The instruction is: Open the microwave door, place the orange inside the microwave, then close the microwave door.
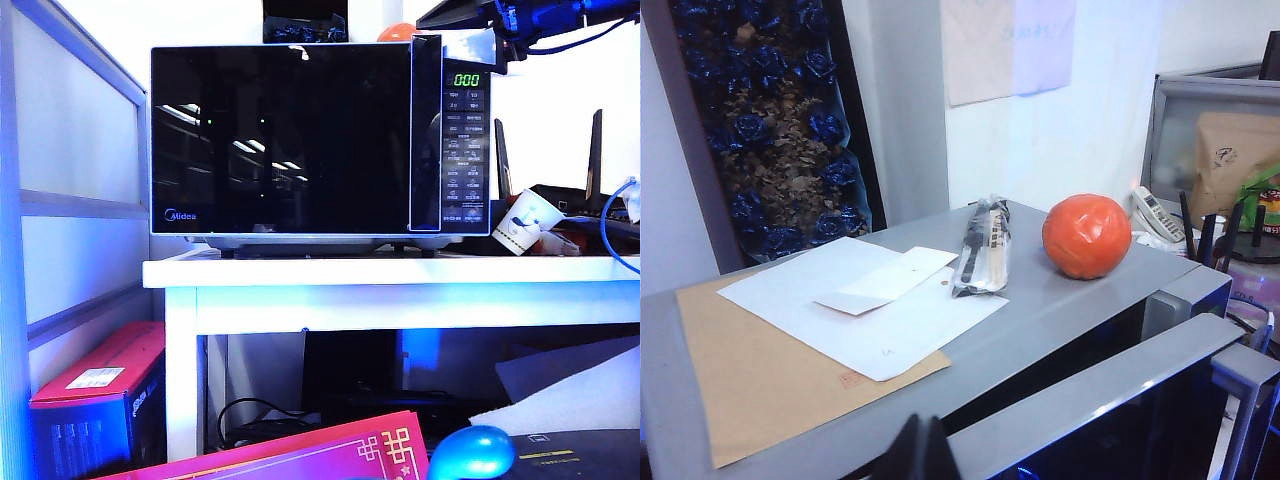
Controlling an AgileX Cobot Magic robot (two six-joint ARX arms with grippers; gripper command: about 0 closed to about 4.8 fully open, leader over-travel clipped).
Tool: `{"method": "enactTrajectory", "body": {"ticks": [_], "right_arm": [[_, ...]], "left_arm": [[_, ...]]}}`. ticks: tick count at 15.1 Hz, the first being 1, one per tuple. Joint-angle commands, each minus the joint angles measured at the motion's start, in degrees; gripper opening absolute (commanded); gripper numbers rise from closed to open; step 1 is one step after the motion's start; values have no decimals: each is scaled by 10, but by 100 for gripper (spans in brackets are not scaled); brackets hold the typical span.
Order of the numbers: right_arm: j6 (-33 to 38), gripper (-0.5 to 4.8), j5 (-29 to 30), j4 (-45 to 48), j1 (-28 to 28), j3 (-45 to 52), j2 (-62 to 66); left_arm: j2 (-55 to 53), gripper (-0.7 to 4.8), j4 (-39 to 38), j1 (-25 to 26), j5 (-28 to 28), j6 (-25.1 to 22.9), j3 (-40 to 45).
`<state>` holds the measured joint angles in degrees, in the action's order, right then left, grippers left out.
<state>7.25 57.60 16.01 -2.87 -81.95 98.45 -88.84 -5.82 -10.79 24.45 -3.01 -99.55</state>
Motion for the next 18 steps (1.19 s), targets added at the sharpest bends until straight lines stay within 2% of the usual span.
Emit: {"method": "enactTrajectory", "body": {"ticks": [1, 6, 18], "right_arm": [[11, 355, 44, 3, -4, -4, -3], [33, 355, 80, 5, -4, -4, -3], [32, 357, 88, 5, -44, -4, -21]], "left_arm": [[2, -5, 3, 0, 2, 0, -2], [2, -5, 3, 0, 3, 0, -2], [2, -5, 3, 0, 2, 0, -2]]}}
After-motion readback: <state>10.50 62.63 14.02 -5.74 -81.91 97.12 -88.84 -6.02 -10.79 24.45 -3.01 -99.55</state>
